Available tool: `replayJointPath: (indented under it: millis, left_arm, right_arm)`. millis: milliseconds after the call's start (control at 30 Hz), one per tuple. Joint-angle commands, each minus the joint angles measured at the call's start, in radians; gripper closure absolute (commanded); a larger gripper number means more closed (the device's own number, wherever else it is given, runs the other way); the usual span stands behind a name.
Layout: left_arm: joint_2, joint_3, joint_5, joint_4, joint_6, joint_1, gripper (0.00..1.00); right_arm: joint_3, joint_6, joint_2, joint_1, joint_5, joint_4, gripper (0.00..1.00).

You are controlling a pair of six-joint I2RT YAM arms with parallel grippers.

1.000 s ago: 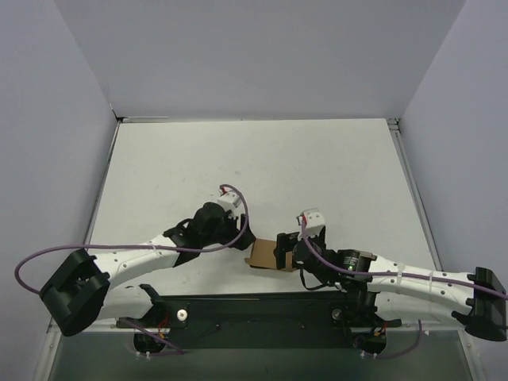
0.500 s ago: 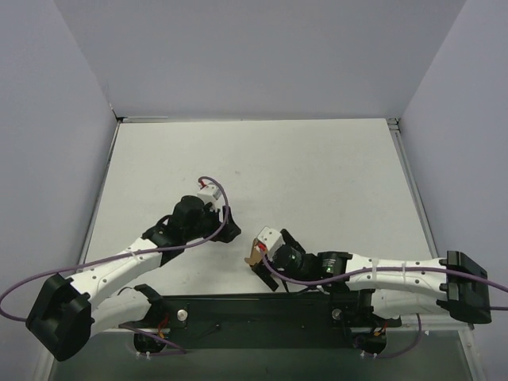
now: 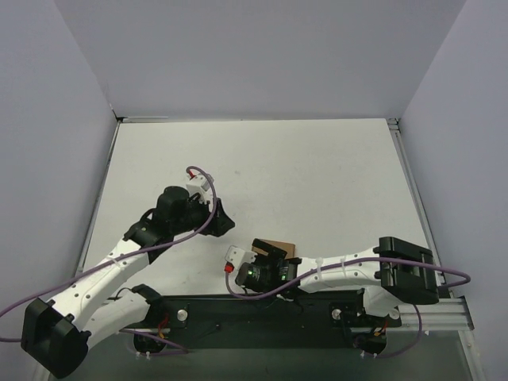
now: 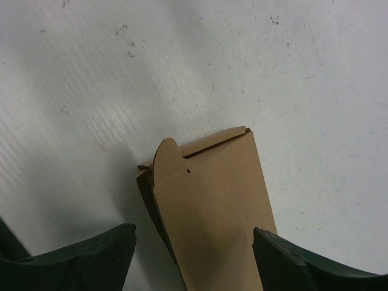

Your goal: Fold the paper box

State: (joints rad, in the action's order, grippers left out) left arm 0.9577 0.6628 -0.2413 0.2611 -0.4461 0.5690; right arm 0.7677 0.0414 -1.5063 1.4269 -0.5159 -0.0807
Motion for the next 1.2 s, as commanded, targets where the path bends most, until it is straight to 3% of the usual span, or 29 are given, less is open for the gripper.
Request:
replayJointPath:
  millis: [0, 100, 400, 500, 567, 600, 1000, 1167]
  left_arm:
    - [-0.028, 0.081, -0.059, 0.072, 0.058, -0.027, 0.25]
    - [-0.030, 0.098, -0.082, 0.096, 0.087, -0.050, 0.24]
    - [-0.025, 0.109, -0.153, 0.119, 0.138, -0.132, 0.24]
    - [-0.022, 0.109, -0.168, 0.118, 0.150, -0.149, 0.24]
    - [-0.020, 0.106, -0.176, 0.113, 0.159, -0.155, 0.24]
    - [-0.022, 0.106, -0.185, 0.109, 0.162, -0.155, 0.24]
    - [-0.002, 0.123, -0.319, 0.102, 0.274, -0.155, 0.24]
    - [-0.043, 0.104, -0.452, 0.049, 0.300, -0.155, 0.24]
  right_arm:
    - [0.044, -0.087, -0.057, 0.009, -0.101, -0.053, 0.23]
    - [0.044, -0.106, -0.100, 0.009, -0.108, -0.053, 0.32]
    - [0.077, -0.133, -0.195, 0.007, -0.082, -0.054, 0.71]
    - [0.090, -0.135, -0.178, 0.006, -0.078, -0.077, 0.79]
    - [0.096, -0.132, -0.143, 0.000, -0.064, -0.094, 0.89]
    - [0.097, -0.132, -0.129, -0.011, -0.055, -0.099, 0.99]
    - [0.185, -0.149, 0.052, -0.174, 0.270, -0.264, 1.00]
    - [0.260, -0.155, 0.127, -0.267, 0.457, -0.359, 1.00]
